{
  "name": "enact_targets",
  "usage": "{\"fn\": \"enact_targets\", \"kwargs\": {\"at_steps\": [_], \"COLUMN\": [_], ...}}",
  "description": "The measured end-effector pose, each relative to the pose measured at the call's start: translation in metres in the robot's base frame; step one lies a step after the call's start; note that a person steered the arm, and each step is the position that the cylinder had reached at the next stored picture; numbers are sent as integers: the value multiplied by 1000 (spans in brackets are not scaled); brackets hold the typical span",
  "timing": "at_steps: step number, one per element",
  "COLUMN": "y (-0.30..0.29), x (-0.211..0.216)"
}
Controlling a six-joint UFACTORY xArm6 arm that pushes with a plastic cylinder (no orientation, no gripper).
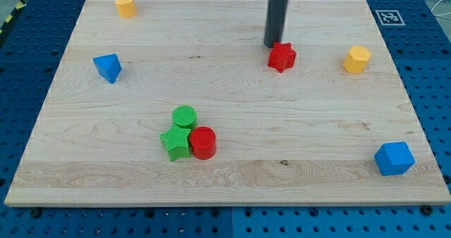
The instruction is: Slide the red star towards the group of blocks
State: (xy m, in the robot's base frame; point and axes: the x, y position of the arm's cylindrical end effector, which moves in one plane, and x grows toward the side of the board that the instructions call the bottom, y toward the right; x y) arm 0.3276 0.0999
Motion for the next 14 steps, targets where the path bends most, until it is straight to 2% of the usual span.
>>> {"fn": "enact_targets", "kwargs": {"at_steps": [1, 2, 3, 5, 8, 10, 11, 13, 14], "y": [33, 34, 10, -59, -87, -93, -93, -85, -76], "x": [0, 25, 39, 39, 18, 84, 104, 73, 96]}}
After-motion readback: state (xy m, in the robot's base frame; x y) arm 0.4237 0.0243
